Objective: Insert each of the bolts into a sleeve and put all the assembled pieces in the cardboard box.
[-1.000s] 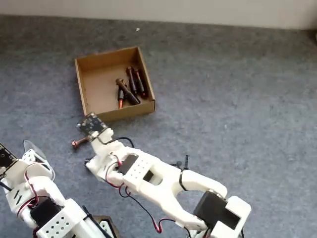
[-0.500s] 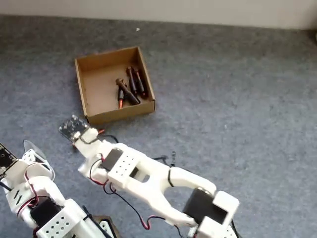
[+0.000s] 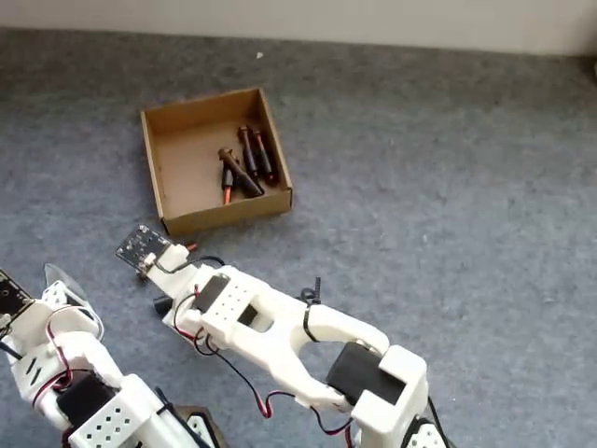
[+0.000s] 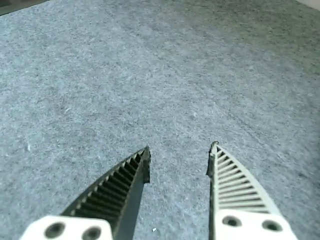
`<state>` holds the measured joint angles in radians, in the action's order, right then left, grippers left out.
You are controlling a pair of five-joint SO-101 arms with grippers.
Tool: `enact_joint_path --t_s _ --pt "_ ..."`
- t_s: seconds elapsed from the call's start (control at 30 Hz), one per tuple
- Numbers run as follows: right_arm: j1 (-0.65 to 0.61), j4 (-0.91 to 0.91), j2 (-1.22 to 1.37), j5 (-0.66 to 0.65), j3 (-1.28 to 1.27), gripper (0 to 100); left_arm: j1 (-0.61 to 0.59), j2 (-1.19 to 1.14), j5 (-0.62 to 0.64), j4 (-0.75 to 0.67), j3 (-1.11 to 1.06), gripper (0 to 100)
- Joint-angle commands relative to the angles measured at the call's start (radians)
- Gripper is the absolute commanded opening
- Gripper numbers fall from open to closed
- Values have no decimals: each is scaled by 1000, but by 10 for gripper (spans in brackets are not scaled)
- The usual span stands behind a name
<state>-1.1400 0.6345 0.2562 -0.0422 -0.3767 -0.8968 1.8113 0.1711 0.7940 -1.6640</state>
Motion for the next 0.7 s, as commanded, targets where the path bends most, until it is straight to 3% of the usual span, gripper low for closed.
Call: enact_joint_path --t_s 0.0,0.2,0.4,0.67 --pt "4 15 -10 -21 22 5 -4 8 12 -25 44 203" --pt "33 193 -39 -21 35 5 -2 8 11 -25 44 203" --pt "84 340 -252 -21 21 5 -2 8 11 -25 44 203" --pt "211 420 -541 -28 -216 5 -2 8 11 -25 44 203"
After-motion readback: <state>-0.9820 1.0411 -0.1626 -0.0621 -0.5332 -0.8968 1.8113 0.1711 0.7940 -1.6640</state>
